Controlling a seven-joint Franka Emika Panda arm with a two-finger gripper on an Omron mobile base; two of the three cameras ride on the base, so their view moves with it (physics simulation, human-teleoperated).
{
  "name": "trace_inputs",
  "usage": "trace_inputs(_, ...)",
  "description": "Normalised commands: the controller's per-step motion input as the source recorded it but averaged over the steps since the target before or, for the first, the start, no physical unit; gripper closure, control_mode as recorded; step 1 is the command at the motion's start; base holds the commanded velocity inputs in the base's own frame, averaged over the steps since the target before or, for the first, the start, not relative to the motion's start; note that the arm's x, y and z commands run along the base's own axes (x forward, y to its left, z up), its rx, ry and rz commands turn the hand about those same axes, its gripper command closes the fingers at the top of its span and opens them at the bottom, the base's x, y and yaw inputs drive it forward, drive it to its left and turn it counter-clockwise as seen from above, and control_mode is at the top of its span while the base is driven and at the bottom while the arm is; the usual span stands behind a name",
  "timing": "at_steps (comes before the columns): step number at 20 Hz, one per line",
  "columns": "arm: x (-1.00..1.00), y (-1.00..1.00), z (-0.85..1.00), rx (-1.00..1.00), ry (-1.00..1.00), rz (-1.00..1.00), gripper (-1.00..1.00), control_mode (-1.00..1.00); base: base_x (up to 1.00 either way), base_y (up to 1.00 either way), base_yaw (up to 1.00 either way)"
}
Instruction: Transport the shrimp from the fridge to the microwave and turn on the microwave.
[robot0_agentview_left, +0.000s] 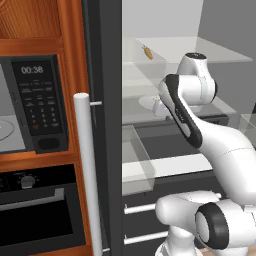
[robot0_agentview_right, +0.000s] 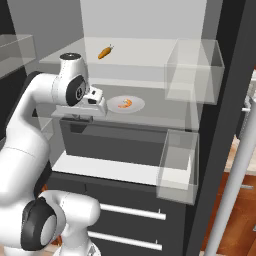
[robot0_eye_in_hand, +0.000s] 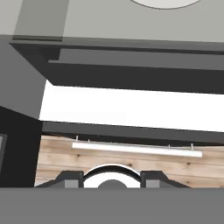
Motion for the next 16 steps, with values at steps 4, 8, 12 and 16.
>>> trace_inputs(4, 0.0, -0.02, -0.11, 0.0, -0.08, 0.0, -1.0, -1.0, 0.0, 0.0, 0.0)
trace_inputs(8, 0.0, -0.08, -0.21, 0.0, -0.17, 0.0, -1.0, -1.0, 0.0, 0.0, 0.0)
trace_inputs(12, 0.03, -0.21, -0.02, 0.02, -0.04, 0.0, -1.0, -1.0, 0.0, 0.0, 0.0)
trace_inputs(16, 0.02, -0.44, 0.01, 0.11, -0.07, 0.0, -1.0, -1.0, 0.0, 0.0, 0.0)
